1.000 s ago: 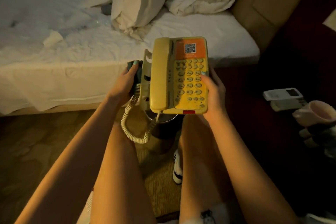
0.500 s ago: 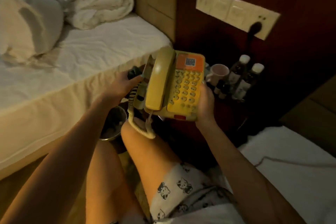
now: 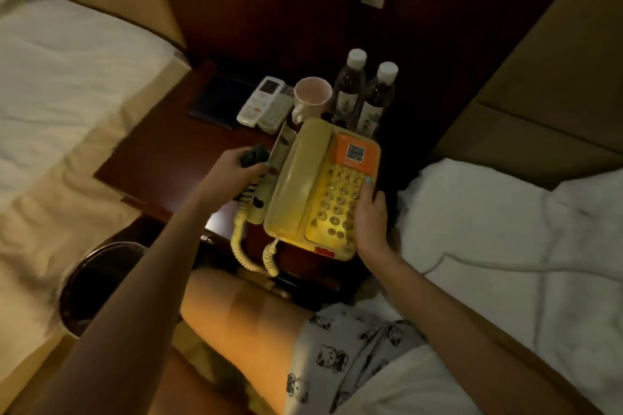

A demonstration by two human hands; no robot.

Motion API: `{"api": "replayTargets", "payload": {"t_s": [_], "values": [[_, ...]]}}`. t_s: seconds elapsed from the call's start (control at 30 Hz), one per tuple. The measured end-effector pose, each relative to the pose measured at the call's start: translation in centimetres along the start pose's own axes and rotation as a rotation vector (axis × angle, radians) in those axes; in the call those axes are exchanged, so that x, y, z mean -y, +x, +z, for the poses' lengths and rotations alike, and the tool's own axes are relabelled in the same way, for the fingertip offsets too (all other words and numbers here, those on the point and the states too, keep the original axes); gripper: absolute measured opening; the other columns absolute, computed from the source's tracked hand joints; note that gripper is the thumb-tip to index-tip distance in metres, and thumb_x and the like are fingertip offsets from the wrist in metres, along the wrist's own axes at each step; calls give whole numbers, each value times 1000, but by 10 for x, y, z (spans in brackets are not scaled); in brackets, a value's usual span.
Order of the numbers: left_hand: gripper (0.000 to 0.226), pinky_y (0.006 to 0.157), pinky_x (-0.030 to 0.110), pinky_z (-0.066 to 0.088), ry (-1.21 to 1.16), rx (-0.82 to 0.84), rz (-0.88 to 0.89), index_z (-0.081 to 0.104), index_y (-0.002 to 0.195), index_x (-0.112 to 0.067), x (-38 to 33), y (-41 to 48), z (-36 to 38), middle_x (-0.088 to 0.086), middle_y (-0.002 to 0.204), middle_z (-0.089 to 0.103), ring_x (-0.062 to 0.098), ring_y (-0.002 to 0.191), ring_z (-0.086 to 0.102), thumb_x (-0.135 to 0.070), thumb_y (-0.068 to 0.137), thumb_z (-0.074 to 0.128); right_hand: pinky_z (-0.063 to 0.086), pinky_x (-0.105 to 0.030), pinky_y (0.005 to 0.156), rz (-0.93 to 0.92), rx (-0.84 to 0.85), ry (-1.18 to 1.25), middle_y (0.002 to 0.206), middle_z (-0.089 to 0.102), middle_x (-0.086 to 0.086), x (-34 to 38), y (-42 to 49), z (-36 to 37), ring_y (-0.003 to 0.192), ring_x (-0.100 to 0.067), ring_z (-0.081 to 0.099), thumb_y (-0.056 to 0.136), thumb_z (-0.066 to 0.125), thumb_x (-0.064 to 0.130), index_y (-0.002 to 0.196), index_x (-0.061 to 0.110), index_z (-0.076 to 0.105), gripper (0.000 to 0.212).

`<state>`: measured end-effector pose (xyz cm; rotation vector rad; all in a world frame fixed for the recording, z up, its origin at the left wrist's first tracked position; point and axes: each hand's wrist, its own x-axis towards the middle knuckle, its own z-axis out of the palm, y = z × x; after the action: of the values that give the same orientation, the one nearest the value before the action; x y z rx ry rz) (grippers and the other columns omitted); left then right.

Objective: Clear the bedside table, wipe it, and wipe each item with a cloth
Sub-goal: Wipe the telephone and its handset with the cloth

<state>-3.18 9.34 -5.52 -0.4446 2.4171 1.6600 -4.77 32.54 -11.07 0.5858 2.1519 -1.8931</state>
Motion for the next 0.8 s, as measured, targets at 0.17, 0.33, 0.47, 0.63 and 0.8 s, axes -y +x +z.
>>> {"api": "replayTargets", "payload": {"t_s": [0.17,0.33,0.47,0.63,0.8], "values": [[21,56,14,48,-37,42,-77,63,83,-26,20,13,-6,-13,67,65,-5,56,60,-8,92,61,49,-40,90,143,-111,-25,113,61,-4,-1,-9,16,102,-20,60,99,31,52,128,12,48,52],[9,58,27,56,-43,122,-197,63,98,-15,8,22,-19,0,82,67,13,72,68,-9,94,59,53,-41,86,249,-147,-87,100,68,-5,24,-10,25,91,-19,66,97,35,52,108,15,62,47],[12,48,11,47,94,173,-197,59,107,-3,-8,33,-11,-1,82,63,2,60,64,-4,95,54,50,-29,66,325,-72,-230,83,67,-7,33,-8,11,75,-19,64,102,31,41,82,13,62,47],[32,52,8,47,206,204,-190,56,126,-6,-8,41,7,1,99,62,3,77,60,-5,95,54,41,-20,55,338,10,-386,73,59,-1,39,-4,-13,63,-8,53,105,28,32,83,9,59,45],[35,63,14,48,252,194,-218,59,127,-9,7,47,23,3,102,67,13,86,66,-6,92,55,39,-26,57,378,59,-439,70,58,-1,30,12,-25,61,-11,53,103,30,38,75,10,57,48]]}}
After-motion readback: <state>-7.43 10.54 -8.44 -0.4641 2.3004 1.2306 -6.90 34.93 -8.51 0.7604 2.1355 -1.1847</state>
